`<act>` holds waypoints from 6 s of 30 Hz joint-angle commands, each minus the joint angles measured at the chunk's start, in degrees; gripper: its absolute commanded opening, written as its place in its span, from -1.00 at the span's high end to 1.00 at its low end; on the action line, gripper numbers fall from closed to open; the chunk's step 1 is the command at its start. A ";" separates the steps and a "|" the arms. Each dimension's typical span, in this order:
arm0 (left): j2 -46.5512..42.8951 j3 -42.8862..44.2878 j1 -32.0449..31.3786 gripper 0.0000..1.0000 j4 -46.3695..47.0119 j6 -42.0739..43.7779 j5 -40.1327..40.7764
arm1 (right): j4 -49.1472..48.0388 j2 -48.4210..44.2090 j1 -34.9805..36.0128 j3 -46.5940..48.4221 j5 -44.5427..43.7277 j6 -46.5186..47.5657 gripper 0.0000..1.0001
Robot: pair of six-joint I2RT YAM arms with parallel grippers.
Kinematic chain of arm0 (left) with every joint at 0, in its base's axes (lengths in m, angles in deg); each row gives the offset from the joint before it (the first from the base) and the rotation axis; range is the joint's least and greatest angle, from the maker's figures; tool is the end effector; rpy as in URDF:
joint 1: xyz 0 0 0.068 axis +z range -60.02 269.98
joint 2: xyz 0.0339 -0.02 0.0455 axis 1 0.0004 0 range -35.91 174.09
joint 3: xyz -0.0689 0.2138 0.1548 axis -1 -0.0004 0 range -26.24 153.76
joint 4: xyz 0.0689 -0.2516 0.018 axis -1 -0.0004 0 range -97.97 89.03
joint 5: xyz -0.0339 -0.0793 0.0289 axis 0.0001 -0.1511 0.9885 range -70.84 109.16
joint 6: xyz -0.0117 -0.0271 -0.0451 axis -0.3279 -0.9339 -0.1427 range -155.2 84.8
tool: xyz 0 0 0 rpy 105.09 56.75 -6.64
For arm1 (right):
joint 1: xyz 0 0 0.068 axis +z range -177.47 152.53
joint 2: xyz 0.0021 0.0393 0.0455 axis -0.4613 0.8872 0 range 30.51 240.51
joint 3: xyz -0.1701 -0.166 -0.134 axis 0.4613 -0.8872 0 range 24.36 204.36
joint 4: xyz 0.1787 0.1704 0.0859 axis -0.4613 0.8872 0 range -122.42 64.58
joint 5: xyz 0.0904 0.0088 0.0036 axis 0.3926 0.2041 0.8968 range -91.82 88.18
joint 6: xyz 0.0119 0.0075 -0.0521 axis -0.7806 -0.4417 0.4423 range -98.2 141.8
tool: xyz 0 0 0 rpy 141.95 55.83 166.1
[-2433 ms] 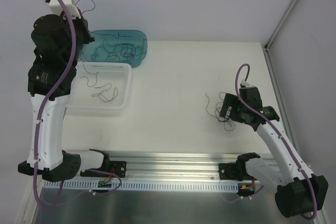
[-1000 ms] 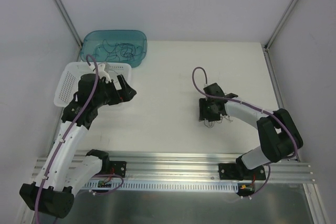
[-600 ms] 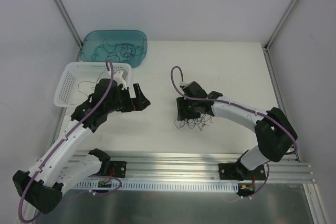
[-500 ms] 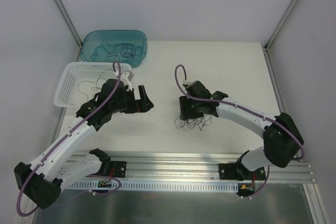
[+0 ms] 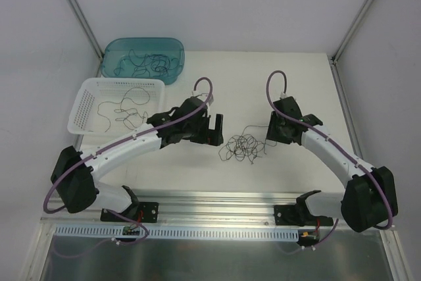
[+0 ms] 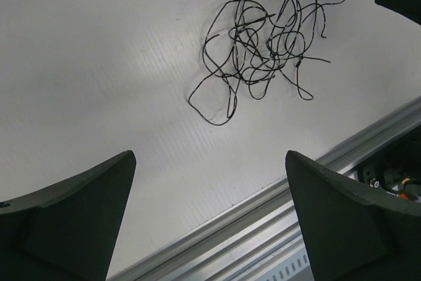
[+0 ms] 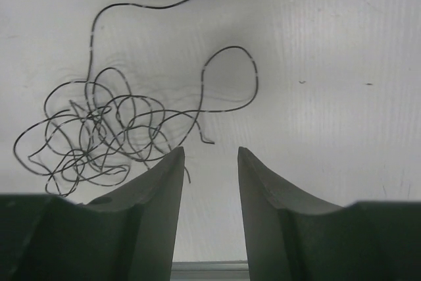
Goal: Untangle the cables
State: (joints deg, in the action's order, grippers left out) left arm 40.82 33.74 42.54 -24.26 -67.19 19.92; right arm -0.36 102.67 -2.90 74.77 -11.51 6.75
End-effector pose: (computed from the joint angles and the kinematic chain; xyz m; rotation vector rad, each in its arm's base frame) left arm 0.2000 -0.2172 0.2868 0.3117 2.3516 -0.6942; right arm 0.2329 0.0999 0.2417 -0.1380 2.4885 0.0774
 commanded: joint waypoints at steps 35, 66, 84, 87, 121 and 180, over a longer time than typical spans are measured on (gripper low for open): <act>34.19 12.53 -8.90 -0.71 12.21 -0.79 7.77 | -12.72 11.24 -5.16 -6.82 -1.64 -20.72 -0.15; 23.29 -1.19 -8.99 1.00 17.05 -7.56 6.45 | -12.19 17.75 1.70 -2.95 2.40 -19.67 -0.07; 22.32 -2.59 -8.37 1.00 17.14 -9.06 7.95 | -4.90 10.28 2.05 -9.81 2.04 -9.83 0.04; 21.97 -3.03 -8.11 1.00 17.22 -9.15 7.95 | -4.46 10.81 2.05 -9.37 3.36 -8.86 0.07; 16.96 -6.63 -5.29 1.00 18.10 -12.05 7.42 | -0.85 14.06 8.38 -5.94 3.81 -7.28 0.68; -2.72 -22.54 13.34 0.89 15.64 -9.14 0.04 | -17.72 9.64 -0.15 4.07 35.44 18.39 -0.48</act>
State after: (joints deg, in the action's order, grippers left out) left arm 40.34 10.51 55.85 -7.87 -77.35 21.08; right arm -7.58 108.86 -4.18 78.29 19.98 23.69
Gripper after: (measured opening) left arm 0.055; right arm 0.742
